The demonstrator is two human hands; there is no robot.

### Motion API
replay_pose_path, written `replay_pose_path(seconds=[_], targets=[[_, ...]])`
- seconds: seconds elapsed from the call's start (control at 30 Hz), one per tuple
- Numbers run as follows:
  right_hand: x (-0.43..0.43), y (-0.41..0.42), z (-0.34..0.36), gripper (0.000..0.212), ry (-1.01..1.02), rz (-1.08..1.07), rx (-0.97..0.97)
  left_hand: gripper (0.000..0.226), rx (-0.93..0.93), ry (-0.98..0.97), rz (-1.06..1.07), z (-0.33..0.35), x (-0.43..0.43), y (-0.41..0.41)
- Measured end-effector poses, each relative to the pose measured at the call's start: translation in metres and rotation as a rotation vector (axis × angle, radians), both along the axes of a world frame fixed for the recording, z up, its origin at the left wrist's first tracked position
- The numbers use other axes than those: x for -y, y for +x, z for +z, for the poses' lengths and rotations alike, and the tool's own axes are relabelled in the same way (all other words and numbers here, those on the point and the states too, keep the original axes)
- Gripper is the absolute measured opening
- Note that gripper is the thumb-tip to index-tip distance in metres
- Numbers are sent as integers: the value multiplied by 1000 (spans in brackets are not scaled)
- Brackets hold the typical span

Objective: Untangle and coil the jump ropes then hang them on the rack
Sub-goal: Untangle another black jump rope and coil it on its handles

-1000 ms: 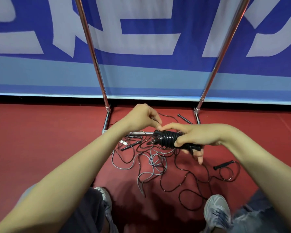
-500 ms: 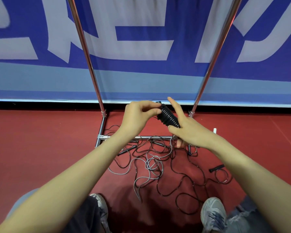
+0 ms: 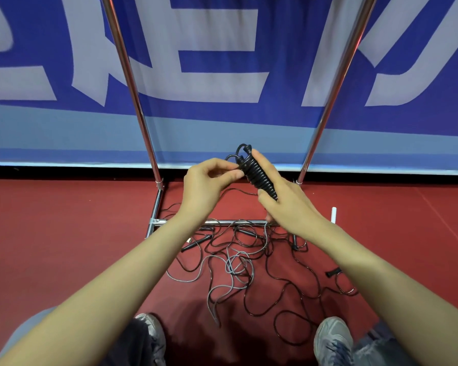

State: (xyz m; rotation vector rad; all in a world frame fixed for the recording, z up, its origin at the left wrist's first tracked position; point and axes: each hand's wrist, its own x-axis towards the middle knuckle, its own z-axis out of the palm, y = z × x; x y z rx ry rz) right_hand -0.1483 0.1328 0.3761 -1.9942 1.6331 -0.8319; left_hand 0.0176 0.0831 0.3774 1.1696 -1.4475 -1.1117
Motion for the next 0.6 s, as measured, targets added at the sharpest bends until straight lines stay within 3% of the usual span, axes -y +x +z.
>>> replay_pose_path(seconds=[0.17,0.37,0.6], targets=[[3,-1,-4,84,-62,3,-17,10,12,-20,39,4,-1,-3],[4,-2,-9,82,-90,-10,-31,20,-106,95,13,1,-1,-4],[6,-1,-11,81,-122,7,10,20,-293,145,-196,5,-9,-9]])
